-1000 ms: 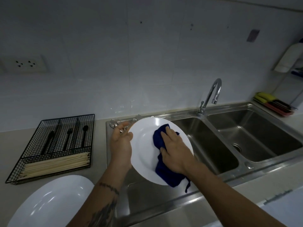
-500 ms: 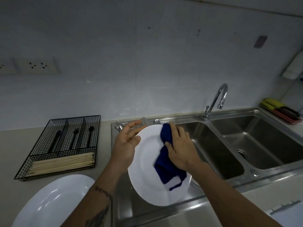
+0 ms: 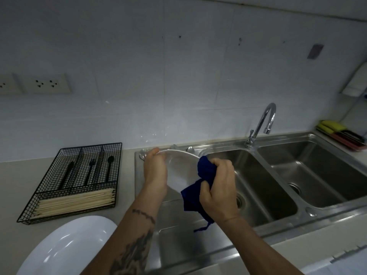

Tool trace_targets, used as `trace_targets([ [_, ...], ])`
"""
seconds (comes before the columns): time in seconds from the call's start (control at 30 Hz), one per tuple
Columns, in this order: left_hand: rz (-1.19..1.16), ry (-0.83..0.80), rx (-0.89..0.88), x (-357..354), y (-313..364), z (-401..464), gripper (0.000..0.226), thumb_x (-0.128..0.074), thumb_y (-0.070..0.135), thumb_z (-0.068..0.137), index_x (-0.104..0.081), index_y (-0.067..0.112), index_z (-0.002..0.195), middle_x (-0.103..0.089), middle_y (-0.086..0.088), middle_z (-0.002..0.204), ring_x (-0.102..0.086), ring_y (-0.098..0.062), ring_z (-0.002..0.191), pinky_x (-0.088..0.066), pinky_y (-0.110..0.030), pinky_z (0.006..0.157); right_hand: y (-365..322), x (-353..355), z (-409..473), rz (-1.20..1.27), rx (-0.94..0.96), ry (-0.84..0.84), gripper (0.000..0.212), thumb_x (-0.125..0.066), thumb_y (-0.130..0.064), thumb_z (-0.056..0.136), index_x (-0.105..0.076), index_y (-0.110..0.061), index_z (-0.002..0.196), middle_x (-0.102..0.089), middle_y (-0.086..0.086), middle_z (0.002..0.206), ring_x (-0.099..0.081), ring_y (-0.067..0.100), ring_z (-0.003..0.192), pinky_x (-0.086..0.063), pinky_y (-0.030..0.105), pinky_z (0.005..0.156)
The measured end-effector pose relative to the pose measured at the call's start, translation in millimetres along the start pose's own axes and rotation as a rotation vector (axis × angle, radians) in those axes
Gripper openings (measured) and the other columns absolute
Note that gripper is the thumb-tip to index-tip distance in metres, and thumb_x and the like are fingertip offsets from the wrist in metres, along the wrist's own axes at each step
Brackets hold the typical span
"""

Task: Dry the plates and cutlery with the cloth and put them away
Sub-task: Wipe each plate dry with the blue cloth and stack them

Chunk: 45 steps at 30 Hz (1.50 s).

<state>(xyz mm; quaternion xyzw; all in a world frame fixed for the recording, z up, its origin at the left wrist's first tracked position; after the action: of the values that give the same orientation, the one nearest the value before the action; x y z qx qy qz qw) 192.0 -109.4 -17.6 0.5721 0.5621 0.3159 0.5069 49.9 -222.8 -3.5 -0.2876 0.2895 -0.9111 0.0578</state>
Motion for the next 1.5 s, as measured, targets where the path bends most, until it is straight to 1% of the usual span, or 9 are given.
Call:
trace_targets([
  [0.13,-0.386,-0.036,0.199,-17.1,12.9,0.6,0.014,-0.051,0.007,0.095,-0.053,0.009,0.108,-0.047,-0.005,0.092,-0.052,-0.024,0.09,-0.055,-0.036,0.09,-5.8,-0.4,-12.5,-0.025,0.089,-0.035,0.051,-0.055,0.001,0.061,-0.046,-0.014,0.109,-0.043,0.001,0.107,-0.041,0.018,0.091,-0.038,0.028,0.082],
  [0.2,-0.413,0.018,0.193,-17.0,17.2,7.5,0.025,-0.046,-0.011,0.091,-0.056,0.011,0.098,-0.046,-0.002,0.089,-0.05,-0.022,0.082,-0.053,-0.017,0.067,-5.6,-2.4,-21.9,-0.027,0.103,-0.118,0.053,-0.055,-0.001,0.063,-0.046,-0.015,0.113,-0.044,0.002,0.112,-0.042,0.018,0.096,-0.041,0.031,0.085],
  [0.3,-0.317,-0.016,0.137,-13.6,17.3,15.3,0.058,-0.037,-0.018,0.089,-0.054,0.012,0.135,-0.053,-0.007,0.122,-0.056,-0.024,0.081,-0.05,-0.026,0.054,-4.5,-0.3,-39.5,0.098,0.087,-0.265,0.053,-0.049,-0.003,0.068,-0.049,-0.021,0.117,-0.047,-0.006,0.115,-0.046,0.015,0.103,-0.042,0.032,0.089],
  [0.4,-0.069,-0.063,0.086,-4.7,9.9,14.1,0.061,-0.042,-0.014,0.089,-0.051,0.017,0.14,-0.054,-0.003,0.134,-0.053,-0.027,0.105,-0.044,-0.031,0.073,3.7,10.6,-44.3,0.227,-0.031,-0.299,0.055,-0.047,-0.001,0.073,-0.047,-0.029,0.121,-0.05,-0.011,0.115,-0.051,0.015,0.103,-0.042,0.028,0.087],
  [0.63,-0.024,-0.419,0.019,-20.7,-26.5,-5.5,0.053,-0.048,-0.017,0.087,-0.063,0.023,0.119,-0.064,-0.008,0.129,-0.064,-0.034,0.111,-0.05,-0.049,0.097,-0.4,10.1,19.8,0.234,-0.182,-0.364,0.041,-0.05,-0.005,0.084,-0.03,-0.032,0.108,-0.052,-0.003,0.101,-0.055,0.009,0.085,-0.049,0.03,0.07],
  [0.87,-0.246,-0.45,0.052,0.2,-23.0,-12.5,0.048,-0.045,-0.016,0.085,-0.064,0.01,0.121,-0.069,-0.009,0.121,-0.068,-0.033,0.097,-0.053,-0.047,0.086,32.0,14.9,22.4,-0.304,-0.299,-0.24,0.051,-0.03,-0.051,0.088,-0.054,-0.031,0.128,-0.045,-0.003,0.137,-0.035,0.02,0.131,-0.018,0.054,0.113],
  [1.17,-0.349,-0.52,0.065,-3.4,-10.7,-19.5,0.046,-0.048,-0.012,0.083,-0.063,0.01,0.121,-0.071,-0.012,0.109,-0.07,-0.028,0.087,-0.059,-0.04,0.074,-11.4,-10.5,26.5,-0.076,0.069,-0.414,0.065,-0.049,-0.043,0.085,-0.037,-0.028,0.146,-0.037,-0.009,0.15,-0.031,0.007,0.137,-0.017,0.021,0.112],
  [1.37,-0.392,-0.485,0.013,9.8,1.7,-13.5,0.047,-0.045,-0.014,0.085,-0.064,0.014,0.117,-0.069,-0.004,0.118,-0.065,-0.03,0.1,-0.055,-0.044,0.085,42.2,-1.3,18.0,0.416,-0.565,-0.283,0.024,-0.053,-0.028,0.089,-0.062,-0.035,0.11,-0.068,-0.006,0.101,-0.064,0.019,0.095,-0.048,0.027,0.072],
  [1.5,-0.386,-0.497,0.023,10.6,0.5,-11.2,0.052,-0.053,-0.008,0.076,-0.064,0.018,0.12,-0.068,-0.003,0.12,-0.066,-0.028,0.102,-0.058,-0.043,0.081,15.8,-4.8,12.1,0.293,-0.353,-0.302,0.057,-0.05,-0.031,0.085,-0.042,-0.038,0.14,-0.047,-0.016,0.139,-0.045,0.001,0.122,-0.035,0.023,0.102],
])
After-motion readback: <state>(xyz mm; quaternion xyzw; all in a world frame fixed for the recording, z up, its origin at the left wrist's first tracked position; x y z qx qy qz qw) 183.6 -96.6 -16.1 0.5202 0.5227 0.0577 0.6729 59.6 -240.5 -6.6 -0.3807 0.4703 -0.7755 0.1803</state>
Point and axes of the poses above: each hand's wrist, its own z-axis towards the middle knuckle, its own x-axis out of the back of the hand, y = z × x, the point moved 6 cm from there along z, towards the middle knuckle
